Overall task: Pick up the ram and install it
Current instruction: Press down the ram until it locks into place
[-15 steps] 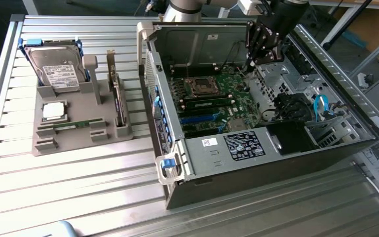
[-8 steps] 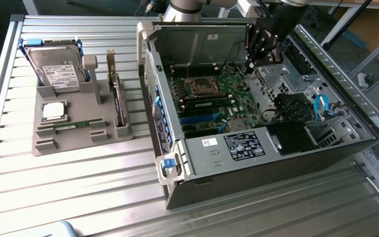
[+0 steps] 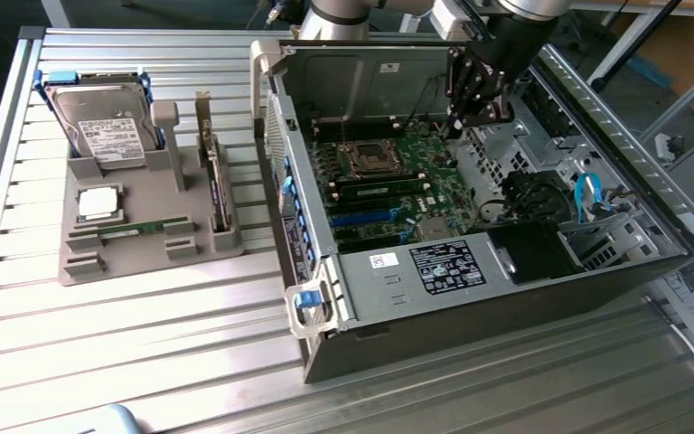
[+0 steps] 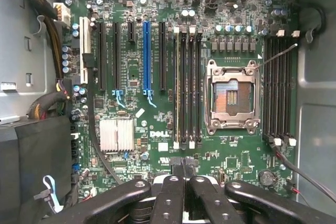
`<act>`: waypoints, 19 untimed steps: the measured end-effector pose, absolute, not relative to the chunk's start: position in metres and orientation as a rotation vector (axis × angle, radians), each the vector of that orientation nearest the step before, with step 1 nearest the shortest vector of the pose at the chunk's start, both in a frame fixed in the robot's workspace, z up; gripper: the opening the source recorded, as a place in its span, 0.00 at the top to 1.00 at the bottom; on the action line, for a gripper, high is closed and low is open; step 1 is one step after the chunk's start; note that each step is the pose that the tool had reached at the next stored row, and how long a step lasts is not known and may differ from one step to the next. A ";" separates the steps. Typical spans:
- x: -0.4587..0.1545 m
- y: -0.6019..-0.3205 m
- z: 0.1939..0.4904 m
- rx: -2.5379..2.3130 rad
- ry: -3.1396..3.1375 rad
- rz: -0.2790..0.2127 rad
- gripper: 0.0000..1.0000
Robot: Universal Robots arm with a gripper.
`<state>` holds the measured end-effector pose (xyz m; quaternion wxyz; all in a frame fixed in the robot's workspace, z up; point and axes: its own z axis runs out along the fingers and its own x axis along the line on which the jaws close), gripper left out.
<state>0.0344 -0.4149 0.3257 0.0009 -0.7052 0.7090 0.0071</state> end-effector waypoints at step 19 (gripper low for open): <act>0.034 -0.415 0.300 -2.214 2.226 0.022 0.89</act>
